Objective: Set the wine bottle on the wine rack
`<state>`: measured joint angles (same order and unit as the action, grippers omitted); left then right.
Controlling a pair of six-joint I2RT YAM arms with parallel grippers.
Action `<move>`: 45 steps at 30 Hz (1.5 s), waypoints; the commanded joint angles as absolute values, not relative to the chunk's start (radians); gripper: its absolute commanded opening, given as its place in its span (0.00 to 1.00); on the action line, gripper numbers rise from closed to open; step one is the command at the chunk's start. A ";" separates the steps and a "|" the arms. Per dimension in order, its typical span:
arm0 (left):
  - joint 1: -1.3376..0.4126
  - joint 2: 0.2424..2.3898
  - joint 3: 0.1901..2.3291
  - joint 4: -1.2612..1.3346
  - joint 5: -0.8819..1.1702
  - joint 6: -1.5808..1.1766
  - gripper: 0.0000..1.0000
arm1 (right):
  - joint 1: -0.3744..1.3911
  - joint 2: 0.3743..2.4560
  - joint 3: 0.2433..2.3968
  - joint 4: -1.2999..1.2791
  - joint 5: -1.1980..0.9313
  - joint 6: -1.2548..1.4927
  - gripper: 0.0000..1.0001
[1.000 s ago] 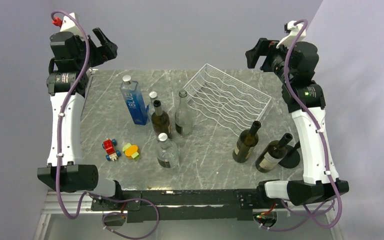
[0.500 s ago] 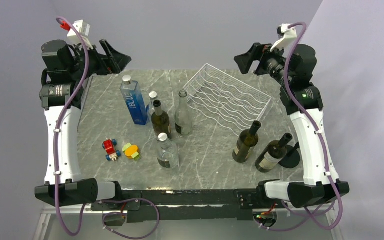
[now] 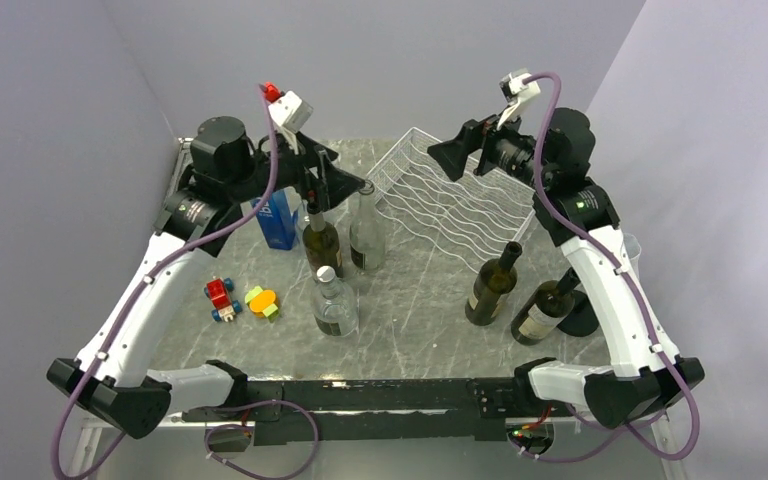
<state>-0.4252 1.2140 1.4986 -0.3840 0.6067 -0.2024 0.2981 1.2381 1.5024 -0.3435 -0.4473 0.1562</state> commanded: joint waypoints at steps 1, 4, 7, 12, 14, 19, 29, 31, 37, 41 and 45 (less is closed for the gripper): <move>-0.479 1.247 1.473 -0.311 0.399 -0.130 0.99 | 0.317 1.198 1.472 -0.250 -0.477 0.153 1.00; -0.526 1.296 1.462 -0.310 0.321 -0.107 0.97 | 0.328 1.202 1.468 -0.254 -0.482 0.162 1.00; -0.552 1.328 1.431 -0.278 0.296 -0.101 0.91 | 0.335 1.201 1.464 -0.266 -0.464 0.166 1.00; -0.561 1.354 1.352 -0.227 0.275 -0.117 0.86 | 0.336 1.192 1.457 -0.279 -0.425 0.163 1.00; -0.561 1.362 1.318 -0.210 0.234 -0.132 0.82 | 0.336 1.190 1.457 -0.289 -0.398 0.161 1.00; -0.561 1.357 1.246 -0.087 0.209 -0.175 0.73 | 0.337 1.187 1.459 -0.307 -0.338 0.155 1.00; -0.561 1.293 1.271 -0.087 0.232 -0.144 0.99 | 0.393 1.219 1.444 -0.331 -0.506 0.055 1.00; -0.561 1.254 1.280 -0.086 0.145 -0.135 0.99 | 0.450 1.233 1.425 -0.326 -0.435 0.034 1.00; -0.560 1.142 1.260 -0.043 -0.315 -0.139 0.99 | 0.543 1.276 1.329 -0.195 -0.303 0.067 0.88; -0.556 1.103 1.257 -0.042 -0.388 -0.164 0.99 | 0.627 1.328 1.273 -0.100 -0.267 0.037 0.85; -0.553 1.081 1.260 -0.062 -0.367 -0.206 0.99 | 0.689 1.397 1.258 -0.030 -0.232 0.029 0.84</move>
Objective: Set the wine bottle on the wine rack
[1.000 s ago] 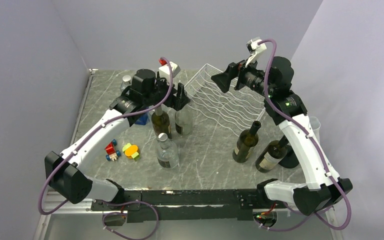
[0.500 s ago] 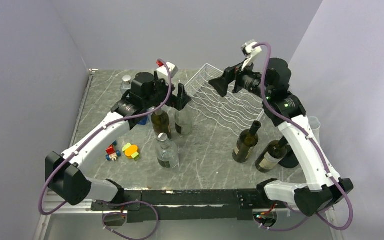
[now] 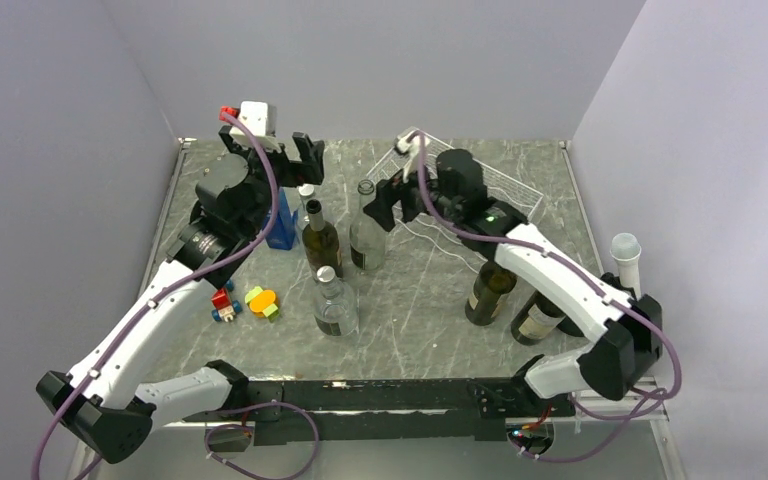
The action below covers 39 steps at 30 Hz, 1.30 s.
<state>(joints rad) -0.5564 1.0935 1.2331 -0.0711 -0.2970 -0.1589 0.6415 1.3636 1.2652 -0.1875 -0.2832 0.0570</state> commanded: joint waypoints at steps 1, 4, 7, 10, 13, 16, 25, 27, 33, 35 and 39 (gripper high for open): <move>-0.553 1.077 1.259 -0.065 -0.365 -0.212 0.99 | 0.698 1.410 1.252 -0.009 -0.224 0.033 0.83; -0.551 1.065 1.253 -0.075 -0.367 -0.225 0.99 | 0.723 1.456 1.242 0.051 -0.160 0.055 0.76; -0.549 1.055 1.253 -0.086 -0.373 -0.230 0.99 | 0.731 1.504 1.258 0.060 -0.117 0.064 0.71; -0.547 1.047 1.254 -0.102 -0.376 -0.238 0.99 | 0.736 1.530 1.257 0.082 -0.082 0.057 0.68; -0.545 1.043 1.249 -0.112 -0.369 -0.243 0.99 | 0.741 1.552 1.243 0.114 -0.073 0.065 0.52; -0.543 1.043 1.249 -0.121 -0.362 -0.249 0.99 | 0.753 1.558 1.242 0.120 -0.057 0.067 0.26; -0.541 1.054 1.264 -0.136 -0.191 -0.214 0.99 | 0.783 1.465 1.368 0.013 0.046 0.022 0.00; -0.540 1.042 1.249 -0.120 -0.103 -0.202 0.99 | 0.781 1.444 1.455 -0.082 -0.018 0.011 0.00; -0.540 1.006 1.235 -0.085 0.081 -0.172 0.99 | 0.779 1.427 1.697 -0.353 -0.124 -0.039 0.00; -0.539 0.994 1.235 -0.079 0.116 -0.164 0.99 | 0.779 1.417 1.760 -0.420 -0.120 -0.031 0.00; -0.539 0.971 1.216 -0.040 0.244 -0.180 0.99 | 0.778 1.391 1.873 -0.519 -0.095 -0.021 0.00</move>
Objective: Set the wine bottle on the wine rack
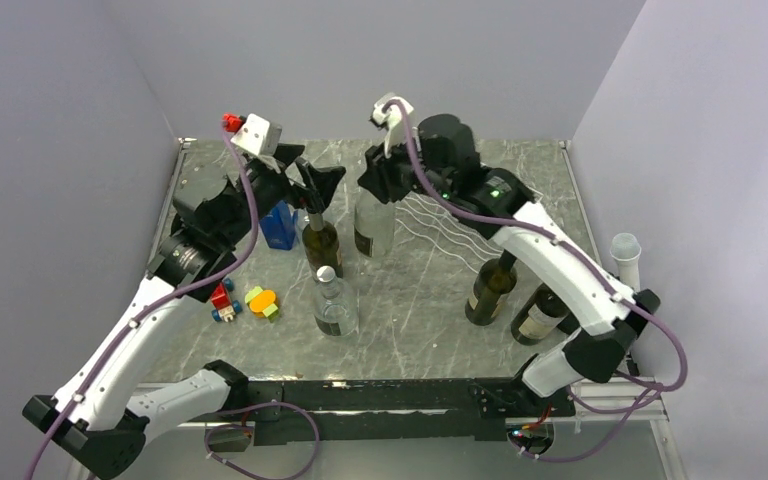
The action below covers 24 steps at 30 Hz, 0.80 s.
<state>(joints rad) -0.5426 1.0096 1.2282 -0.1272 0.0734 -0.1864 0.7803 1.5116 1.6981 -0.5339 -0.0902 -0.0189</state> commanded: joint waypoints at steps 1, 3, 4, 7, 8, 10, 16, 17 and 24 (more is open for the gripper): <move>-0.539 0.966 1.208 -0.017 0.271 -0.198 0.99 | 0.777 1.389 1.904 -0.544 -0.086 -0.020 0.00; -0.539 0.961 1.189 0.030 0.334 -0.243 0.99 | 0.775 1.386 1.958 -0.586 -0.080 -0.024 0.00; -0.540 0.962 1.181 0.049 0.370 -0.259 0.99 | 0.773 1.386 1.986 -0.607 -0.080 -0.024 0.00; -0.539 0.990 1.160 0.102 0.493 -0.319 0.99 | 0.768 1.398 2.082 -0.674 -0.102 -0.015 0.00; -0.540 1.010 1.156 0.118 0.542 -0.335 0.99 | 0.769 1.403 2.114 -0.693 -0.109 -0.011 0.00; -0.541 1.059 1.149 0.162 0.662 -0.374 0.99 | 0.768 1.410 2.161 -0.721 -0.128 -0.002 0.00; -0.592 1.220 1.184 0.193 0.849 -0.381 0.99 | 0.768 1.384 2.156 -0.717 -0.160 0.019 0.00; -0.609 1.239 1.193 0.196 0.868 -0.375 0.99 | 0.769 1.379 2.151 -0.714 -0.163 0.025 0.00; -0.698 1.297 1.158 0.264 0.831 -0.342 0.99 | 0.769 1.314 2.087 -0.632 -0.190 0.040 0.00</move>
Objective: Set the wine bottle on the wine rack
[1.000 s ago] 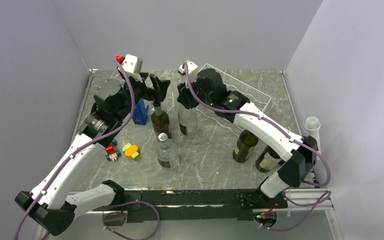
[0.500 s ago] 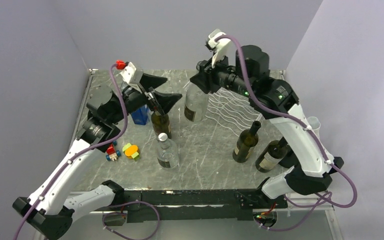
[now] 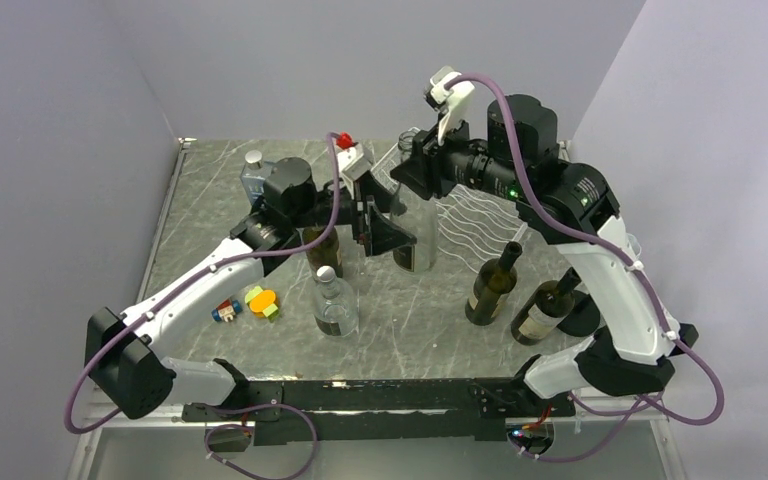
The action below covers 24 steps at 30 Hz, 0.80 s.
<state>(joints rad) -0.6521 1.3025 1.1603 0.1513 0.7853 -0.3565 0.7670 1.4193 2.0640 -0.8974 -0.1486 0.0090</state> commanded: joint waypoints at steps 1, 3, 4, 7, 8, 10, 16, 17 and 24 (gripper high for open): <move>-0.703 1.295 1.144 0.293 0.817 -0.346 0.99 | 0.769 1.309 2.086 -0.624 -0.191 0.040 0.00; -0.712 1.296 1.125 0.358 0.804 -0.358 0.99 | 0.769 1.299 2.082 -0.610 -0.192 0.039 0.00; -0.713 1.299 1.118 0.387 0.801 -0.365 0.99 | 0.768 1.291 2.072 -0.599 -0.194 0.039 0.00; -0.719 1.317 1.124 0.444 0.795 -0.378 0.99 | 0.768 1.250 2.000 -0.533 -0.203 0.038 0.00; -0.721 1.327 1.131 0.449 0.799 -0.385 0.99 | 0.769 1.235 1.972 -0.507 -0.205 0.040 0.00; -0.724 1.344 1.142 0.475 0.813 -0.418 0.99 | 0.769 1.202 1.914 -0.455 -0.207 0.038 0.00; -0.729 1.398 1.112 0.681 0.891 -0.592 0.99 | 0.769 1.096 1.750 -0.256 -0.272 0.029 0.00; -0.732 1.404 1.110 0.705 0.908 -0.606 0.99 | 0.768 1.094 1.751 -0.246 -0.289 0.026 0.00; -0.760 1.440 1.201 0.607 1.034 -0.533 0.99 | 0.769 1.105 1.799 -0.227 -0.391 0.013 0.00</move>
<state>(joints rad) -0.7341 1.4189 1.1290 0.5991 0.9188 -0.5198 0.7586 1.1515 1.7218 -0.5598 -0.2432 0.0067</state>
